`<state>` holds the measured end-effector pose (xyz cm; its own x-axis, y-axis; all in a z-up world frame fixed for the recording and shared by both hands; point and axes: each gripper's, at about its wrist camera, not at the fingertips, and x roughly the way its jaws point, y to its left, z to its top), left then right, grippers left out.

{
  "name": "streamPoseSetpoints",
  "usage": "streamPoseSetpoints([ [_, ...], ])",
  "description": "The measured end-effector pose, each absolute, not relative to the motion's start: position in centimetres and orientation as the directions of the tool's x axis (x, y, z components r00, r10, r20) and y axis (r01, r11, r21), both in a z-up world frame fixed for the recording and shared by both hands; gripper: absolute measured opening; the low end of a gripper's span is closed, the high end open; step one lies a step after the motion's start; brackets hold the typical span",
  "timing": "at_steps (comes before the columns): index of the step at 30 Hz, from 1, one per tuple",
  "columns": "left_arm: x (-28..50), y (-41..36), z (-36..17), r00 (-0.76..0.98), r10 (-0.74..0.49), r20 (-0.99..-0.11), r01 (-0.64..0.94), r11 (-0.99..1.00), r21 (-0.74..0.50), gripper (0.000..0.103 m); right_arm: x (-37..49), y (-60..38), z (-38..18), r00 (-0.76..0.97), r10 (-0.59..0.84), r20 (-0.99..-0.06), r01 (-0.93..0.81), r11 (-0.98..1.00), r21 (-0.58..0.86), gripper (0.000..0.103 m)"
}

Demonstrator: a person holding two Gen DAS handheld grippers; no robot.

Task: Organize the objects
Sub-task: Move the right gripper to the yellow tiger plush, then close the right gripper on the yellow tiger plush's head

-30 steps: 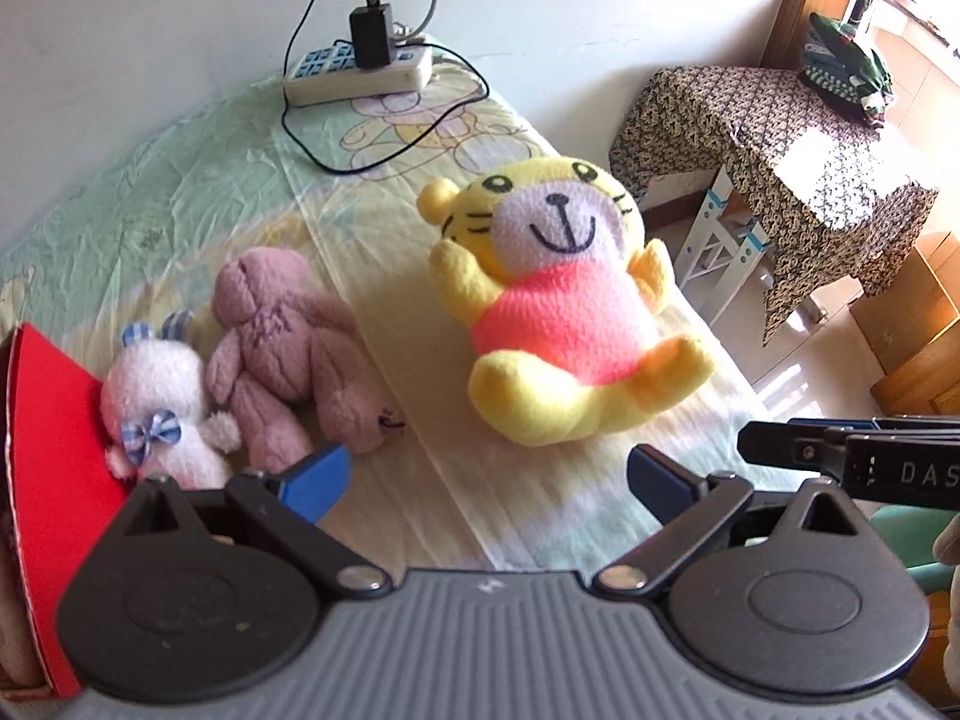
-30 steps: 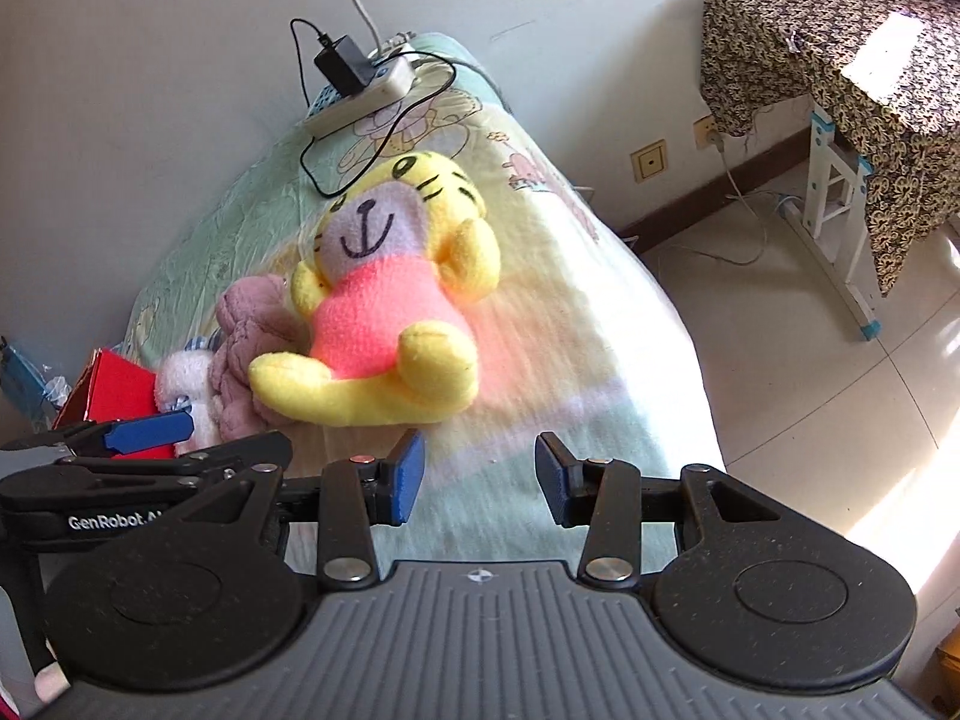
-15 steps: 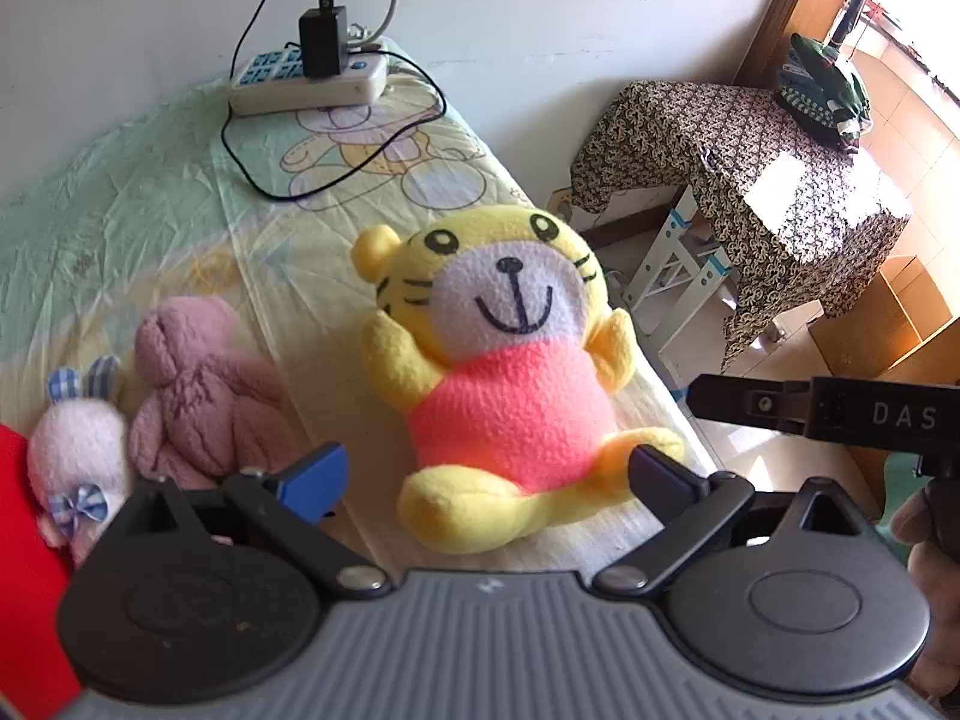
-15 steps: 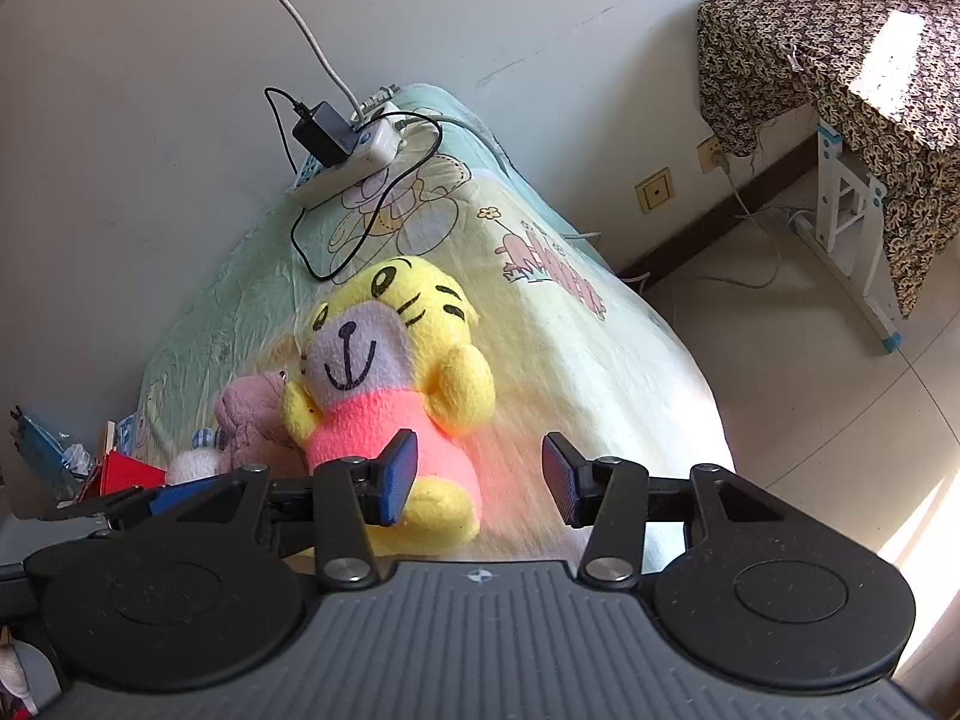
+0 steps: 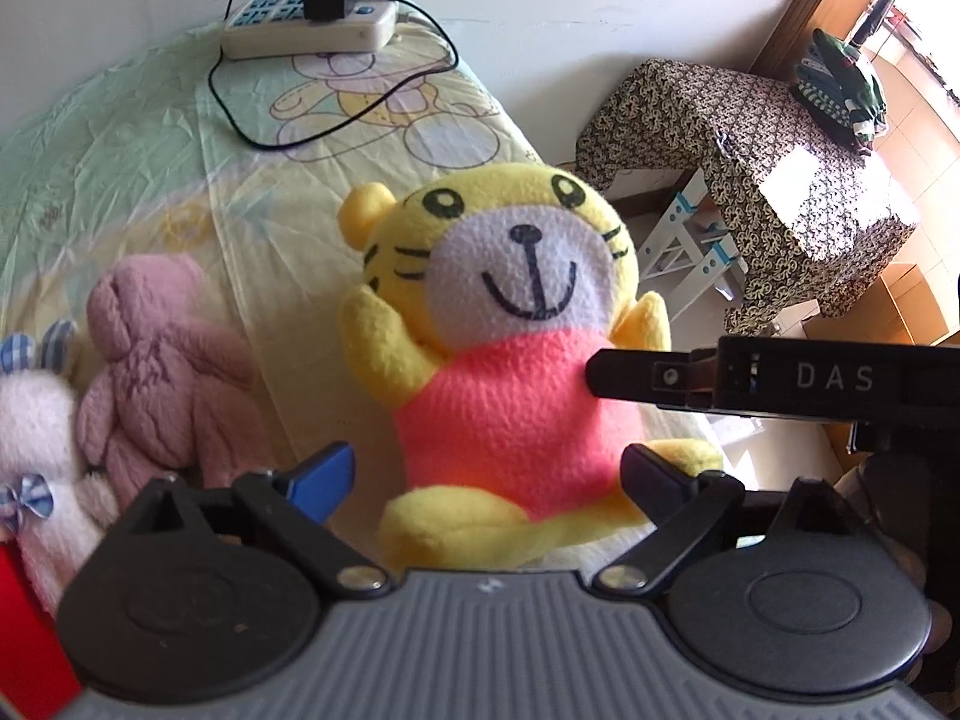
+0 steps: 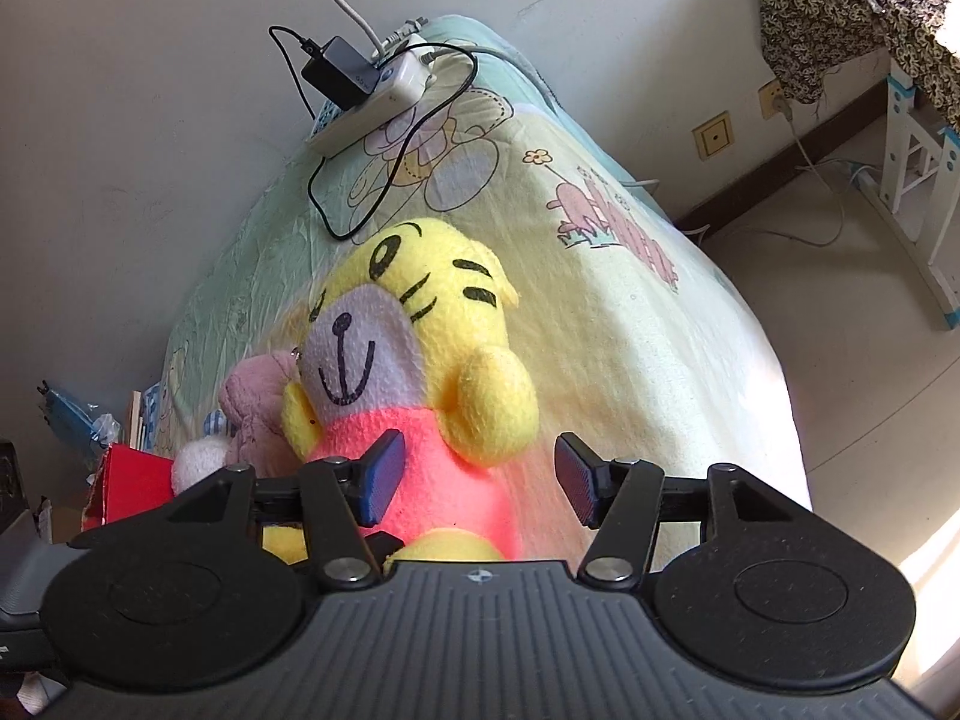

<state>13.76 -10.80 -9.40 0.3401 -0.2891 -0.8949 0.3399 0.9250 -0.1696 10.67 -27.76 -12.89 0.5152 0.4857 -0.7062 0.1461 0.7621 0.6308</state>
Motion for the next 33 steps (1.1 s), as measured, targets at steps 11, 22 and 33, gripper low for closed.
streamPoseSetpoints([
  [11,15.5,-9.2,-10.5,0.317,-0.326,-0.891,0.319,0.921,-0.224,0.099,12.7,-24.8,-13.0,0.488,0.554,-0.675,0.053,0.753,0.656,0.057],
  [22,15.3,-8.9,-10.3,0.31,-0.402,-0.861,0.332,0.895,-0.298,0.086,11.5,-23.7,-11.6,0.507,0.522,-0.685,-0.005,0.797,0.604,0.046],
  [33,12.8,-9.0,-8.9,0.341,-0.433,-0.834,0.388,0.873,-0.295,0.072,9.1,-22.7,-9.7,0.542,0.485,-0.686,-0.049,0.834,0.55,0.039],
])
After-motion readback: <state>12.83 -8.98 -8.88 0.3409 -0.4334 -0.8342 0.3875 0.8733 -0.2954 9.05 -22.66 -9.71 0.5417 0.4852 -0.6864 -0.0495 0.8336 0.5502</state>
